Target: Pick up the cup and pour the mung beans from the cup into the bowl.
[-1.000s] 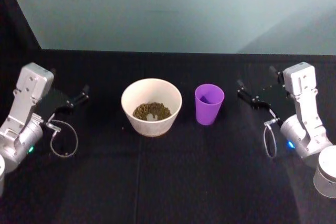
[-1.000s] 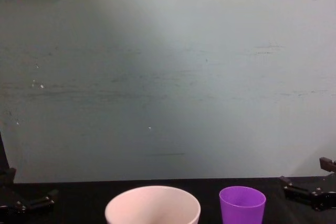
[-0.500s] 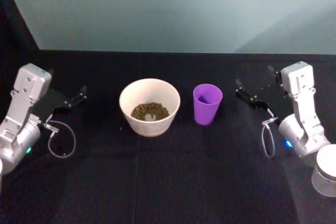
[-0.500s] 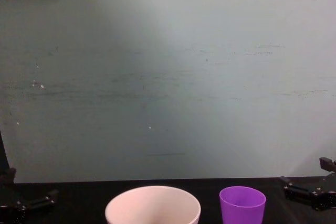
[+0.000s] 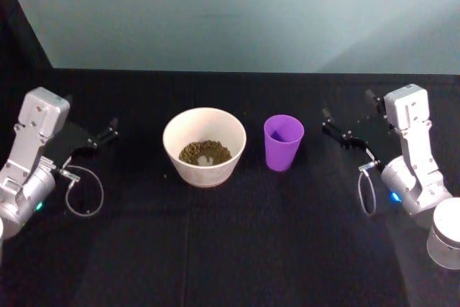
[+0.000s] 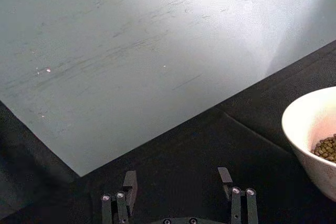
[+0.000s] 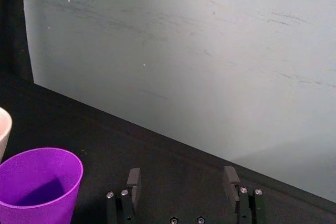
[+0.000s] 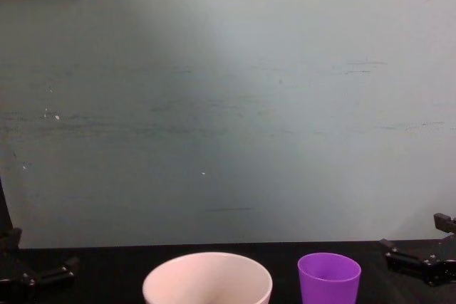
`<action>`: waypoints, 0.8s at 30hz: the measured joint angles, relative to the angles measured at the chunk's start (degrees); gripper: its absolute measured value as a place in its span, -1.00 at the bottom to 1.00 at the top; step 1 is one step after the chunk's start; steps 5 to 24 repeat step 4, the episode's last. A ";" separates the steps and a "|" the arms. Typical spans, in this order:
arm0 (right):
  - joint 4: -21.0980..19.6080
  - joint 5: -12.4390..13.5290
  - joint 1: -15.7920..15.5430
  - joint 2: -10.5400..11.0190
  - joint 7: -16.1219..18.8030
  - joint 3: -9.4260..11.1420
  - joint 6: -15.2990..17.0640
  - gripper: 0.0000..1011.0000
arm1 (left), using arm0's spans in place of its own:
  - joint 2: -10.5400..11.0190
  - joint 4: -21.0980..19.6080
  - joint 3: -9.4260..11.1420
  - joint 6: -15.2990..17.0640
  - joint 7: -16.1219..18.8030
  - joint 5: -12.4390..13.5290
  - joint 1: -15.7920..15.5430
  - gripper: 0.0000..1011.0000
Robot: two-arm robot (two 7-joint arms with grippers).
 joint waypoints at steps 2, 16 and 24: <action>0.00 0.00 0.00 0.00 0.00 0.00 -0.01 0.99 | 0.00 0.00 0.00 0.00 0.00 0.00 0.00 0.98; 0.00 0.00 0.00 0.00 0.00 0.00 -0.01 0.99 | 0.00 0.00 0.00 0.00 0.00 0.00 0.00 0.98; 0.00 0.00 0.00 0.00 0.00 0.00 -0.01 0.99 | 0.00 0.00 0.00 0.00 0.00 0.00 0.00 0.98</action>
